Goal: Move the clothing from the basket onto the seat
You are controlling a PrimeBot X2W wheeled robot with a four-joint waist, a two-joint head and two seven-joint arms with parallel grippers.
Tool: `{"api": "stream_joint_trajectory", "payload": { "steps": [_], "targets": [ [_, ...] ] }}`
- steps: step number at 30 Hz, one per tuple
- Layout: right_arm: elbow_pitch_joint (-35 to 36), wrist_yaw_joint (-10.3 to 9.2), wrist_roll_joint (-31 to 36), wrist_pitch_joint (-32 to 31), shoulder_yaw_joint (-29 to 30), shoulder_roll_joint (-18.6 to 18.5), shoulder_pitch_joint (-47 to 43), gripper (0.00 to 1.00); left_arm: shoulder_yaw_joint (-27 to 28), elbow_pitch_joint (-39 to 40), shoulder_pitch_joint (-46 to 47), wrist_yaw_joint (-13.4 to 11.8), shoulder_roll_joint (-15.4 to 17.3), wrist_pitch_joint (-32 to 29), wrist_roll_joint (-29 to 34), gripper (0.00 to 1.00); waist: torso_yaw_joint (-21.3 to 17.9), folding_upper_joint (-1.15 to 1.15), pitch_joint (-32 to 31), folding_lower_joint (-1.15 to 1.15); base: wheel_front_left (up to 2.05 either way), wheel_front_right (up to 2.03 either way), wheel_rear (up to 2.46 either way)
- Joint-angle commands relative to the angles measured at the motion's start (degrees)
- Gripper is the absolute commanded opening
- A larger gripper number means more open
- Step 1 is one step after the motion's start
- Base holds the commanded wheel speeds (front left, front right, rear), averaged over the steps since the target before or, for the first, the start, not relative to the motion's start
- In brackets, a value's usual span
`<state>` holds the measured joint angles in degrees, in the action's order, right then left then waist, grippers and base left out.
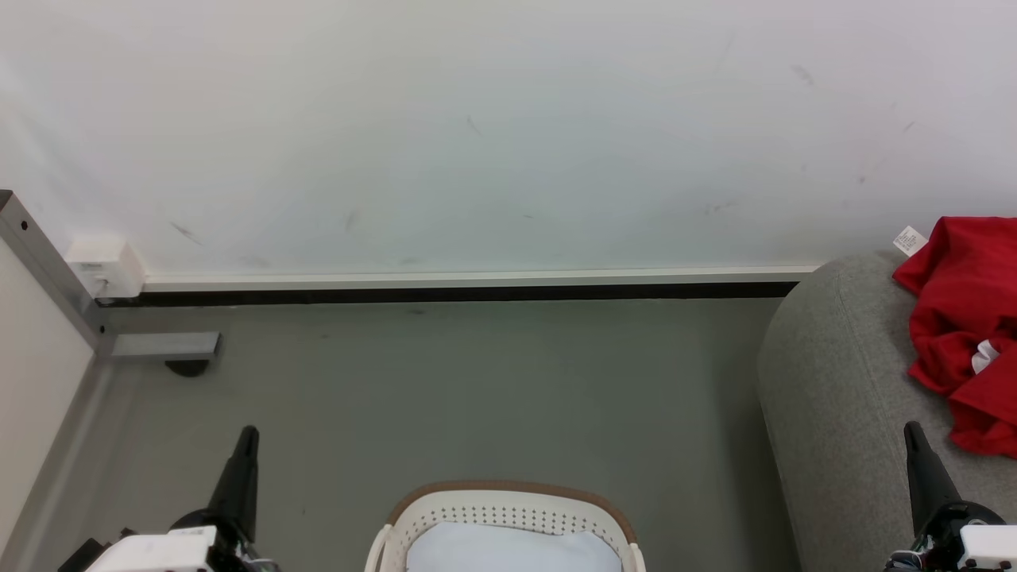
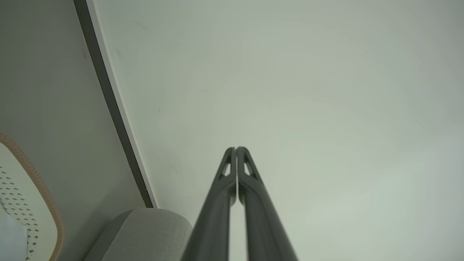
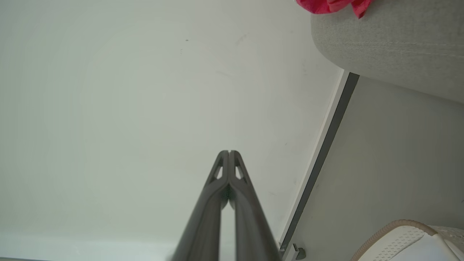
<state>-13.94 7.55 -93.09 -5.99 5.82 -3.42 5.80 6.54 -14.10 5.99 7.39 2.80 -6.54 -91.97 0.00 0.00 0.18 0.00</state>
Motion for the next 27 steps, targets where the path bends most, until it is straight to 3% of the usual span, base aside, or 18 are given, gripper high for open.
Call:
{"api": "stream_joint_trajectory", "payload": {
  "steps": [1, 27],
  "targets": [
    [-0.13, -0.12, 0.21, -0.15, 0.18, 0.04, 0.67, 0.0, 0.14, 0.01, 0.52, 0.25, 0.11, -0.21, -0.79, 0.0, 0.0, 0.0, 0.0, 0.0, 0.0, 0.0, 0.0],
    [-0.14, -0.12, 0.41, -0.42, 0.41, 0.23, 0.7, 0.0, 0.13, 0.02, 0.52, 0.25, 0.11, -0.2, -0.8, 0.0, 0.0, 0.0, 0.0, 0.0, 0.0, 0.0, 0.0]
  ]
}}
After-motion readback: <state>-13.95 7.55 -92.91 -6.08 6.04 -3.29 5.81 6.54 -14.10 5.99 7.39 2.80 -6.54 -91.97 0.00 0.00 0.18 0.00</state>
